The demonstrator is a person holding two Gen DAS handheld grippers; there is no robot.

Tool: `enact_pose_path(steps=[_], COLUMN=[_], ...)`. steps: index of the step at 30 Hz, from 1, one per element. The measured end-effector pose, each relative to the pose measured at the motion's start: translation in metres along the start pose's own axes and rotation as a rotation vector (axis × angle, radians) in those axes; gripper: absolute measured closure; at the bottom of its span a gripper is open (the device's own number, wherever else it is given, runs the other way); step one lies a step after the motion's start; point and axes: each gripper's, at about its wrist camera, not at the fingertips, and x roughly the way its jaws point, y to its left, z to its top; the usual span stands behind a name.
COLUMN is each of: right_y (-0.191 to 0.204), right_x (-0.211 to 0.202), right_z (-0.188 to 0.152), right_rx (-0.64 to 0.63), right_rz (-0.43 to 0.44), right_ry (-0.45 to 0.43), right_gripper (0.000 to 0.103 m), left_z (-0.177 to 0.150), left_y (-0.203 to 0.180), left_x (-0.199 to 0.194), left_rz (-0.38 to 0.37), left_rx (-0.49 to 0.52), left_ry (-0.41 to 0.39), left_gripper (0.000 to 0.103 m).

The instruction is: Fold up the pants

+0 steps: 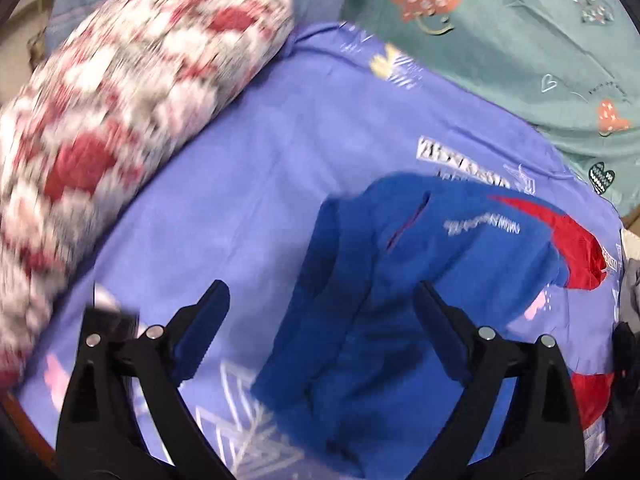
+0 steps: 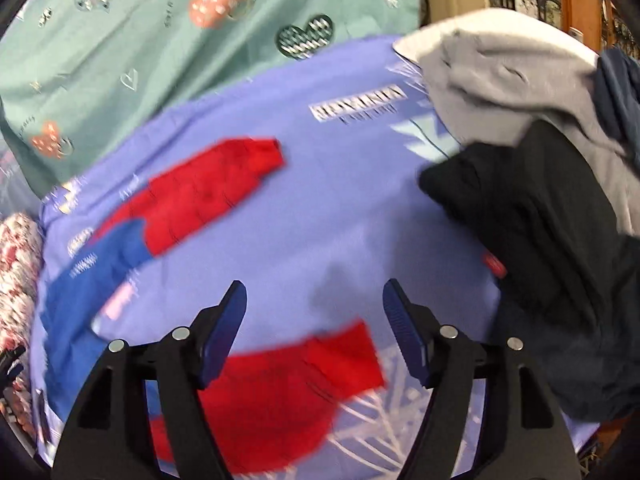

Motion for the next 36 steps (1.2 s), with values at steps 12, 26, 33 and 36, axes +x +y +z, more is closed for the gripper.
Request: enact_pose_path(steps=[12,26,33,36], right_y=[0.070,0.154,0.151,0.126], right_x=[0.044,0.083,0.163,0.191], right_z=[0.015,0.017,0.064,0.083], right_rx=[-0.115,-0.344,-0.404,-0.315], right_rz=[0.002,0.021,-0.125,-0.150], right_ry=[0.048,0.043,-0.002,0.031], right_gripper=[0.021,0.021,0.021,0.021], left_z=[0.045,0.053,0.063,0.059], left_y=[-0.030,-0.055,-0.093,-0.103], left_x=[0.073,0.093,0.095,0.104], left_rz=[0.036,0.054,-0.005,-0.021], left_rx=[0.137,0.207,0.445,0.536], left_ry=[0.115,0.119,0.055,0.048], left_gripper=[0.020,0.033,0.016,0.019])
